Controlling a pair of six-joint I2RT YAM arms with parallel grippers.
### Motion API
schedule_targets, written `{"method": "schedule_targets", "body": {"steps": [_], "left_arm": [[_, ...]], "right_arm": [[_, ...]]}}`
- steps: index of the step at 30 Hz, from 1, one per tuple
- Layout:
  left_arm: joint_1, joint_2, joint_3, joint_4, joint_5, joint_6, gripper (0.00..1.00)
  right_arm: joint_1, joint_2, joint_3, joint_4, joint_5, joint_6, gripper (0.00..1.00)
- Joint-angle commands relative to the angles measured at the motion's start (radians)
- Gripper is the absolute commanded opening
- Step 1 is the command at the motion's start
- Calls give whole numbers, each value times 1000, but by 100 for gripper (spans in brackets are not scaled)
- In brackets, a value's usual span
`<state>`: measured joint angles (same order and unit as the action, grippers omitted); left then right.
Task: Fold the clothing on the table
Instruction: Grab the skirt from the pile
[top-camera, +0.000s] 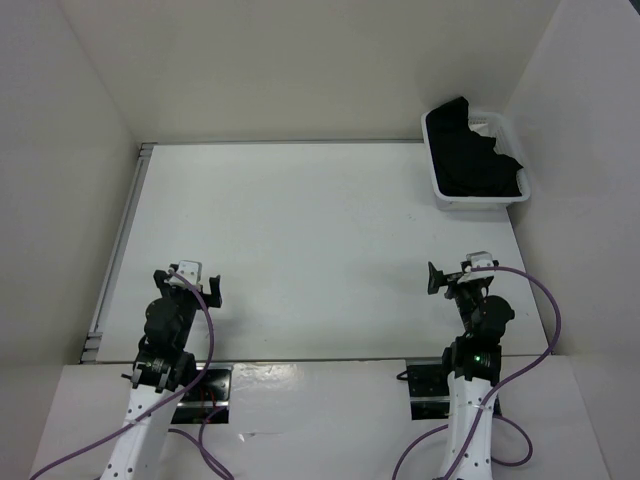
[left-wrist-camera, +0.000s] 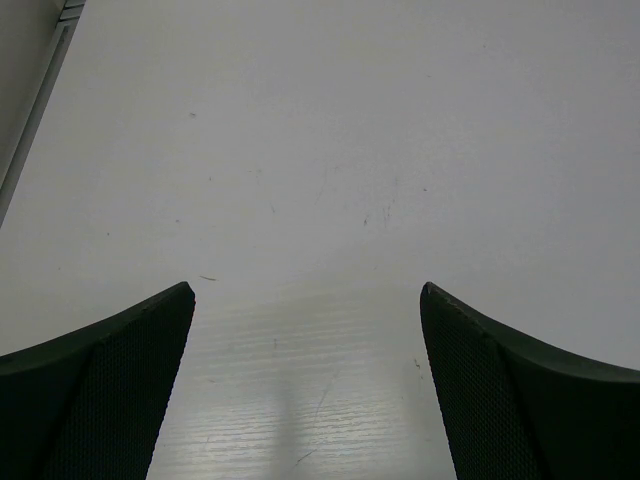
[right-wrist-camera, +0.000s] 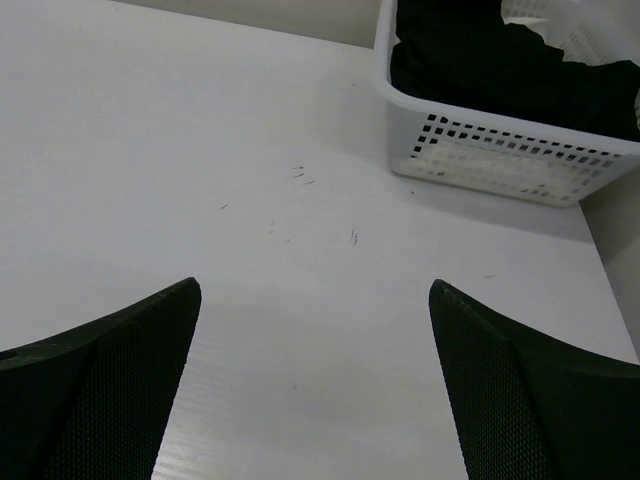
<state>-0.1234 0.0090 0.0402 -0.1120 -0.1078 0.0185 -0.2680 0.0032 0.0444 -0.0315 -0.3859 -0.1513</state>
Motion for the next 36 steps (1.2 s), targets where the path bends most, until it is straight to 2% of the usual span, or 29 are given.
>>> {"method": "schedule_targets", "body": {"steps": [1,10,12,13,14,16,20,21,24,26,27,29,30,31,33,34,36], "left_arm": [[-4,-129,-42,23,-12,-20,99],[-4,-129,-42,23,-12,-20,99],[-4,-129,-42,23,-12,-20,99],[-4,-129,-42,23,-12,-20,99],[-4,-129,-42,23,-12,-20,99],[-4,-129,-42,23,-12,-20,99],[-4,-129,-42,23,-12,-20,99],[-4,-129,-42,23,-12,-20,99],[-4,-129,-42,23,-12,-20,99],[-4,-129,-42,23,-12,-20,99],[-4,-129,-42,23,-12,-20,99],[-4,-129,-42,23,-12,-20,99],[-4,-129,-42,23,-12,-20,99],[-4,-129,-42,23,-12,-20,99],[-4,-129,-42,23,-12,-20,99],[-4,-129,-42,23,-12,-20,99],[-4,-129,-42,23,-12,-20,99]], "right_arm": [[9,-81,-49,7,-11,-13,99],[9,-81,-40,-11,-37,-39,99],[9,-81,-28,-54,-148,-106,99],[9,-81,-17,-85,-197,-251,99],[9,-81,-5,-97,-249,-299,99],[9,-81,49,-55,-165,-204,99],[9,-81,199,167,-21,-58,99],[9,-81,265,214,66,-25,99],[9,-72,375,307,172,70,99],[9,-1,432,286,160,44,99],[9,41,509,221,171,61,99],[9,211,590,165,292,111,99],[0,278,694,77,321,143,99],[0,417,750,15,329,144,99],[0,545,880,-106,257,144,99],[-10,602,919,-234,222,144,99],[-10,733,994,-336,182,179,99]]}}
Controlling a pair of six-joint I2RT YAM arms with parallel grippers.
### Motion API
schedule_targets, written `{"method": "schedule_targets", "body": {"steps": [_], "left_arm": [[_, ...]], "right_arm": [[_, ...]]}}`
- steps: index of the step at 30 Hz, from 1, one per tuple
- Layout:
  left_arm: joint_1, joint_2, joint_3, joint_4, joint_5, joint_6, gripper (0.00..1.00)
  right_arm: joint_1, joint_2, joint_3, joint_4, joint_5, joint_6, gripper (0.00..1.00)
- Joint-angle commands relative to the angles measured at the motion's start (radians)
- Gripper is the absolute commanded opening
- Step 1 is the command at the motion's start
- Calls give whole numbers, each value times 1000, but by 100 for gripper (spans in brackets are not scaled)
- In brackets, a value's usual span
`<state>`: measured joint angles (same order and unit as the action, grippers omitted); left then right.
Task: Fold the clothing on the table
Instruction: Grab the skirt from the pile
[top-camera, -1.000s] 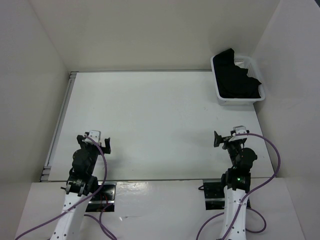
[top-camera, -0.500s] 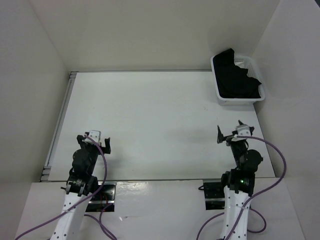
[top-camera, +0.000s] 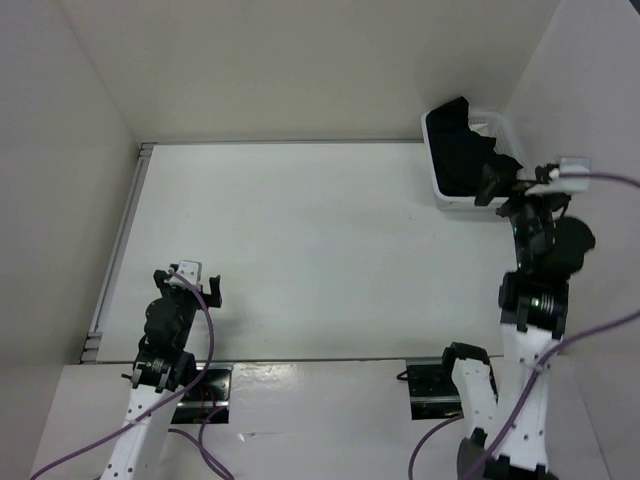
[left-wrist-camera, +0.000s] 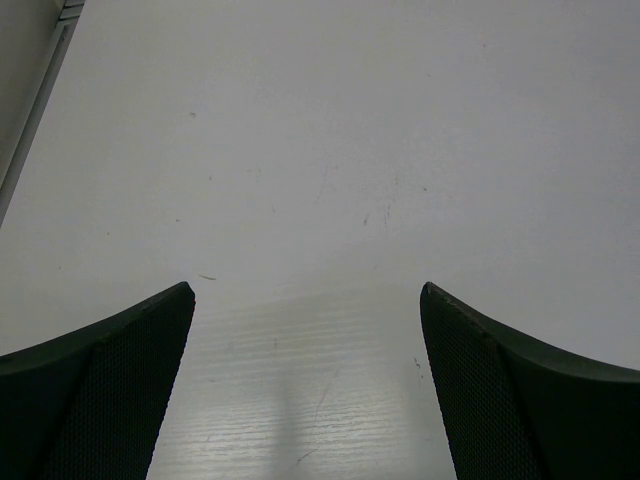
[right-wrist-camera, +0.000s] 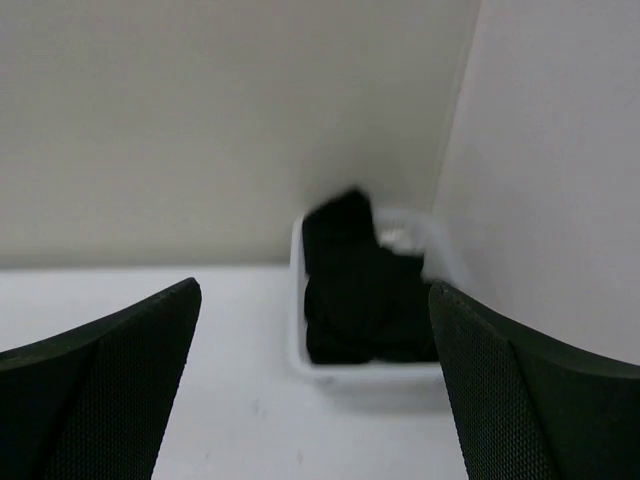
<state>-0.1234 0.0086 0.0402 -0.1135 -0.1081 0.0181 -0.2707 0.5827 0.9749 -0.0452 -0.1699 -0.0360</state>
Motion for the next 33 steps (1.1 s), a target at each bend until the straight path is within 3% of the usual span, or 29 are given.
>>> {"method": "schedule_targets", "body": {"steps": [1,5,10,13,15,18,23,25,27,29,30,33], "left_arm": [[-4,-128,-42,25,-12,-20,99],[-4,-128,-42,25,-12,-20,99],[-4,-128,-42,25,-12,-20,99],[-4,-128,-7,25,27,28,99],[-4,-128,29,25,182,235,99],[-4,-128,96,132,134,212,99],[-4,-92,258,325,85,341,99],[-4,-3,399,312,24,370,99],[-4,190,524,230,-77,393,99],[-4,350,756,113,-255,360,99],[-4,473,823,0,-319,317,99],[-4,646,984,-218,-452,237,99]], "right_arm": [[-7,187,80,-362,-57,64,99],[103,296,142,-501,39,-27,99],[292,339,73,-426,484,-127,99],[282,467,116,-531,411,-127,99],[269,543,116,-545,354,-108,99],[269,566,102,-526,320,-108,99],[260,667,143,-469,340,-68,99],[248,725,179,-469,340,-55,99],[222,833,244,-469,360,-27,99],[188,911,338,-479,369,28,99],[177,981,372,-489,337,28,99],[136,1078,461,-498,252,44,99]]}}
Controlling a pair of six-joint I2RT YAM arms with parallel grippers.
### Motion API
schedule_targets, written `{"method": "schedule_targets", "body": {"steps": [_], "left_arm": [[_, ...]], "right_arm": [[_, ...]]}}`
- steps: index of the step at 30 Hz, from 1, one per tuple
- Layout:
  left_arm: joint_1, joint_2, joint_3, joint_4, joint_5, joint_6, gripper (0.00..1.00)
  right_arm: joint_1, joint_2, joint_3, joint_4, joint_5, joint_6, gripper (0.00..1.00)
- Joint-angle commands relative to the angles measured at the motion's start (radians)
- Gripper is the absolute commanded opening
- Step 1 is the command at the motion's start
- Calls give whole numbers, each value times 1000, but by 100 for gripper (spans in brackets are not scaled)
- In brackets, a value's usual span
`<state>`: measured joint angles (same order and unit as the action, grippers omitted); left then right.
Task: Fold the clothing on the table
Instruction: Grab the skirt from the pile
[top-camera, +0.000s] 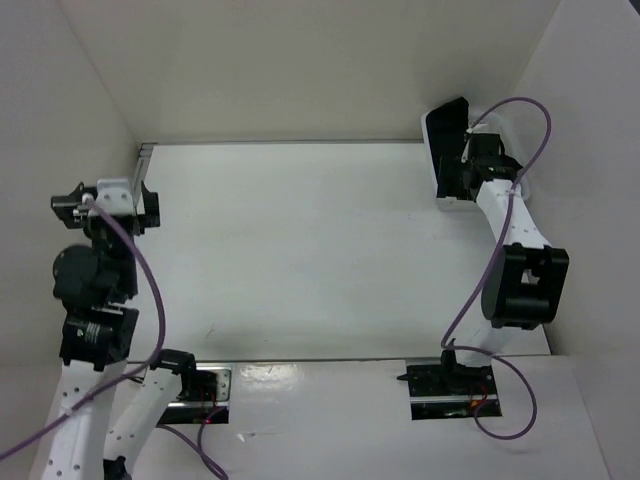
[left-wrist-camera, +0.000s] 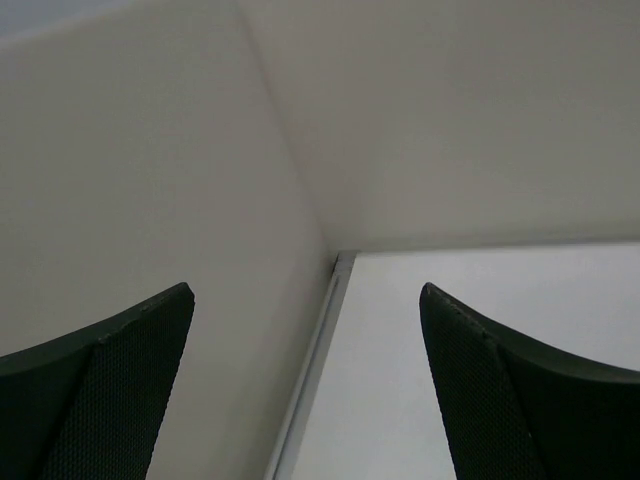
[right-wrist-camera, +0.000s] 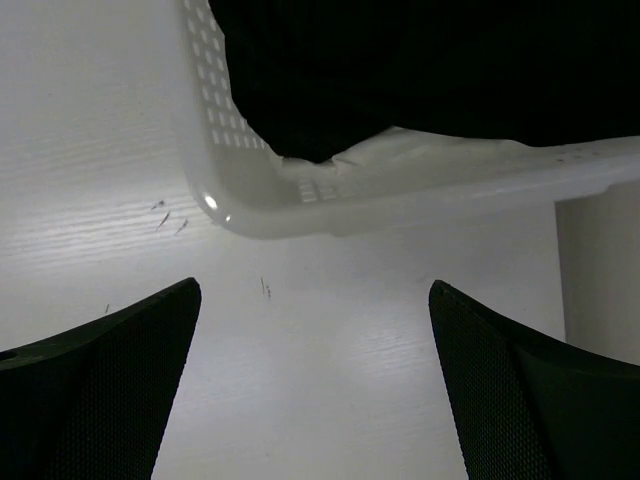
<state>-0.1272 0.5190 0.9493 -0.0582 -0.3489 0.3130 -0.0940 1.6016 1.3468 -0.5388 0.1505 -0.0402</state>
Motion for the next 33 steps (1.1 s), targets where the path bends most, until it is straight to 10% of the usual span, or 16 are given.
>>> {"method": "schedule_targets", "body": {"steps": [1,5,14,33], "left_arm": [[0,182,173,-328,-225,-58,99],[9,403,339,-518,-262,-144,99],[164,726,385,-553,198,-443,99],[232,736,197,-443,292,-407,99]], "right_arm": [[-52,73,109,-4,-95,48,99],[-52,153,195,34,-104,48,99],[-52,333,455,-30,-11,0,99],[-108,653,652,-30,-6,10,84]]}}
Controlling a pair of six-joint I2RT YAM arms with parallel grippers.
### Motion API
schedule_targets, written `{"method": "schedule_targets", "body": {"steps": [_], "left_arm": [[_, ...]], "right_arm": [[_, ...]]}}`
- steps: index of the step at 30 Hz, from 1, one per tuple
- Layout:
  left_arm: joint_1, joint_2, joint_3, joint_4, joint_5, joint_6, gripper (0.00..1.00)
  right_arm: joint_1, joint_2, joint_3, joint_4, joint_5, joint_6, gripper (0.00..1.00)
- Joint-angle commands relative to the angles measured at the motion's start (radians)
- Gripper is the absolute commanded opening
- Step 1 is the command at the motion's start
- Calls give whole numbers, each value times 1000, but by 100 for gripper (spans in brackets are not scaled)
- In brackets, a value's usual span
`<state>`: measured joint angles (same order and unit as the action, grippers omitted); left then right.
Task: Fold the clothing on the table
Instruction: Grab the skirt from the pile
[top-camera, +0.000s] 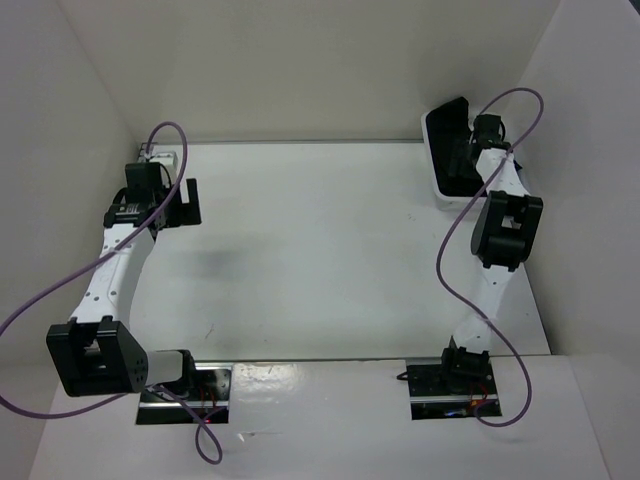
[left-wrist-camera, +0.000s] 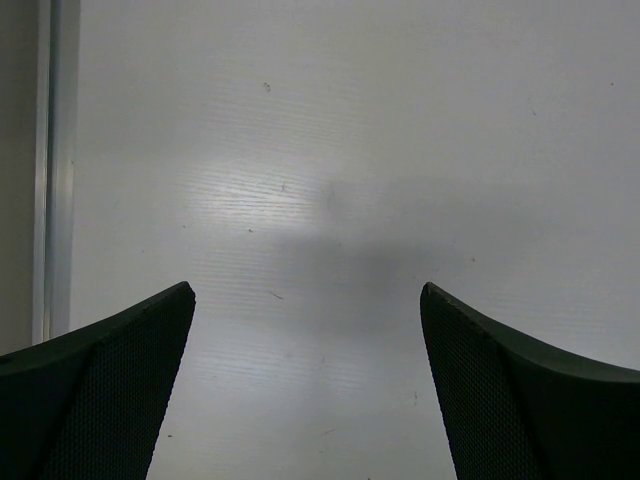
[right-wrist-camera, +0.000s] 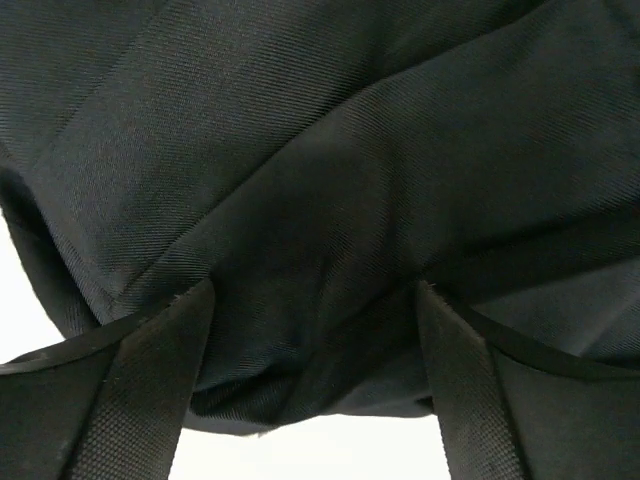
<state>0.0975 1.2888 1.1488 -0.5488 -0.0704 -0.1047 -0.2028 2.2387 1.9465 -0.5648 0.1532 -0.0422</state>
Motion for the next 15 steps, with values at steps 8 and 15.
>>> {"method": "schedule_targets", "body": {"steps": [8,15], "left_arm": [[7,-23,-3,47,12,11,99],[7,-23,-3,47,21,11,99]], "right_arm": [[0,24,88,-53,-18,21,7],[9,-299,45,-87,-125,1,0]]}}
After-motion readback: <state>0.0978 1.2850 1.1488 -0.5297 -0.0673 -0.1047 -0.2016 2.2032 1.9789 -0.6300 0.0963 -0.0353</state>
